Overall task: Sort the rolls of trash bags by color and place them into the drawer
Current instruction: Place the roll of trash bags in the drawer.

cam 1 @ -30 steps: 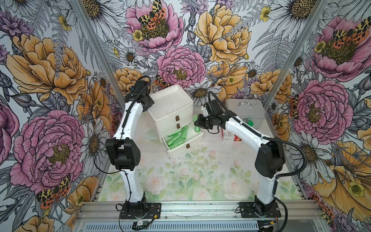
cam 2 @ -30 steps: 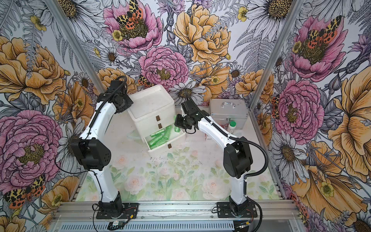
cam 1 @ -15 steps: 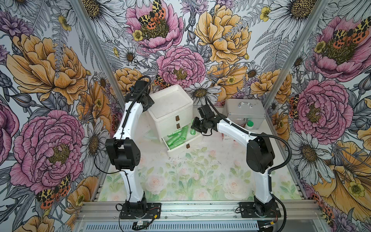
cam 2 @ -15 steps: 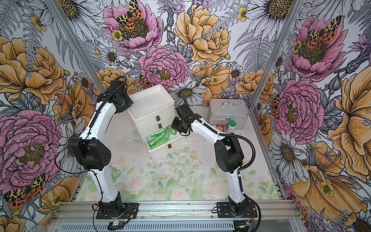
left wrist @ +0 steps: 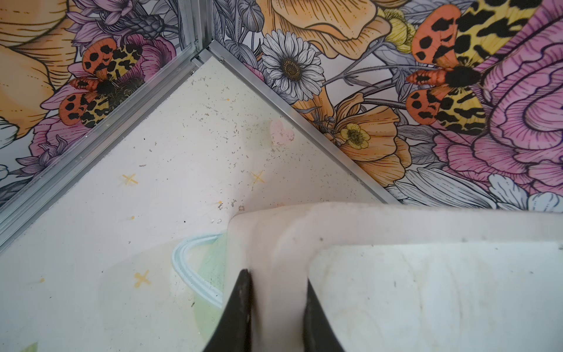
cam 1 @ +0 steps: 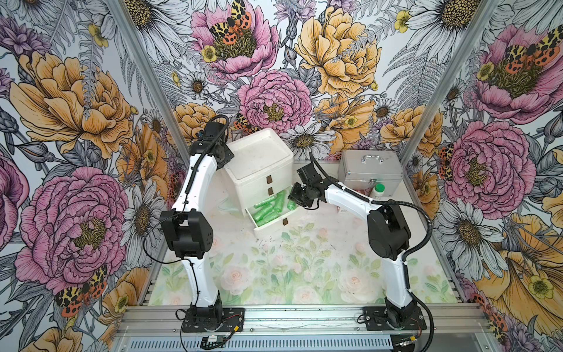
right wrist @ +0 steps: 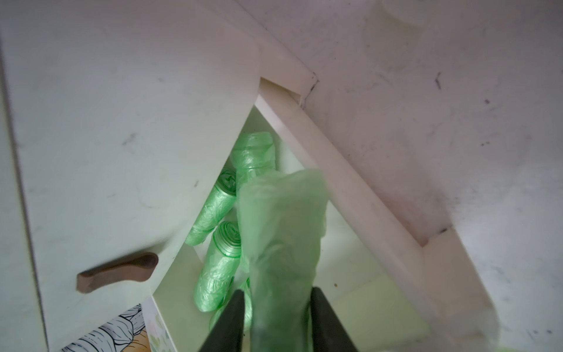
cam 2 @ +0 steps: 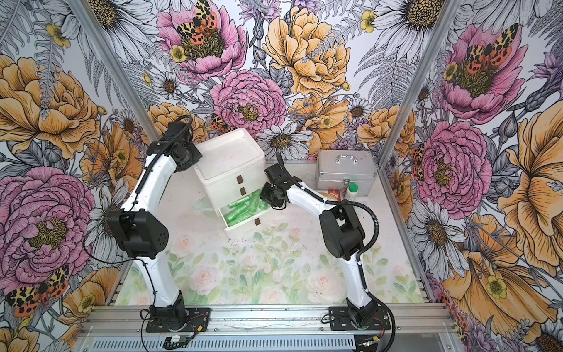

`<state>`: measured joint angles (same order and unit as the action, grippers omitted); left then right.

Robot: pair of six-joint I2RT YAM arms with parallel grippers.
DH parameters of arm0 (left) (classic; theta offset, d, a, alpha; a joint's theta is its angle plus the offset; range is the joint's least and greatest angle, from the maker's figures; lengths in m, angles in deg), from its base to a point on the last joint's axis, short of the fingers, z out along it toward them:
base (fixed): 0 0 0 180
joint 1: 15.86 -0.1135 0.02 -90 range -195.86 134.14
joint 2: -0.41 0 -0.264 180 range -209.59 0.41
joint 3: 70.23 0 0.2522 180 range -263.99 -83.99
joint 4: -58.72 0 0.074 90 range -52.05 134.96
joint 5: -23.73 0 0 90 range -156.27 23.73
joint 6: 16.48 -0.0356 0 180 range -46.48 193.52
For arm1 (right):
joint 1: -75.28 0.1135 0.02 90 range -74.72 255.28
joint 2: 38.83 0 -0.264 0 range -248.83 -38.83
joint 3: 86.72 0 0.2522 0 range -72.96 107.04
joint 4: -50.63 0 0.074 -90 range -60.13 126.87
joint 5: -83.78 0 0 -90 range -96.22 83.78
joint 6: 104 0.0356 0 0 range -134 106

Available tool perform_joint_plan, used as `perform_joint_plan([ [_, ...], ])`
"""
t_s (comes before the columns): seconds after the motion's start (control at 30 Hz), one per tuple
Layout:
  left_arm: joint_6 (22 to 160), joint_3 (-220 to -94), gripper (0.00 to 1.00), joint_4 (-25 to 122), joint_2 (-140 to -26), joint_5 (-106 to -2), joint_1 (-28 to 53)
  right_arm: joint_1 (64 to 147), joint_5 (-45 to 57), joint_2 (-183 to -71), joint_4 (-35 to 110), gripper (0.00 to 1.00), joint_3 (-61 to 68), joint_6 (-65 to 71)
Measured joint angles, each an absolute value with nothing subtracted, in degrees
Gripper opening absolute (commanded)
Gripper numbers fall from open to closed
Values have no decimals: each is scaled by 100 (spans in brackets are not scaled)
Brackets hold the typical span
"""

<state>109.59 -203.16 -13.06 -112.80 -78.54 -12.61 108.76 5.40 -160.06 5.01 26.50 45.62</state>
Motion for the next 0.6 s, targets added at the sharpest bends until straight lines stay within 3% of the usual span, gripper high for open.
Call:
perform_joint_plan([
  [0.2, 10959, -20318, 0, -1306, -11280, -7854, -1259, 10874, 533, -16006, 562, 47, 2563, 4555],
  [0.3, 10959, -20318, 0, -1306, -11280, -7854, -1259, 10874, 535, -15982, 586, 43, 2495, 4533],
  [0.37, 10959, -20318, 0, -1306, -11280, -7854, -1259, 10874, 509, -15884, 599, 35, 2358, 4463],
  [0.5, 10959, -20318, 0, -1306, -11280, -7854, -1259, 10869, 367, -15429, 615, 1, 1818, 4286],
  [0.6, 10959, -20318, 0, -1306, -11280, -7854, -1259, 10869, 323, -14924, 724, 0, 1254, 4118],
])
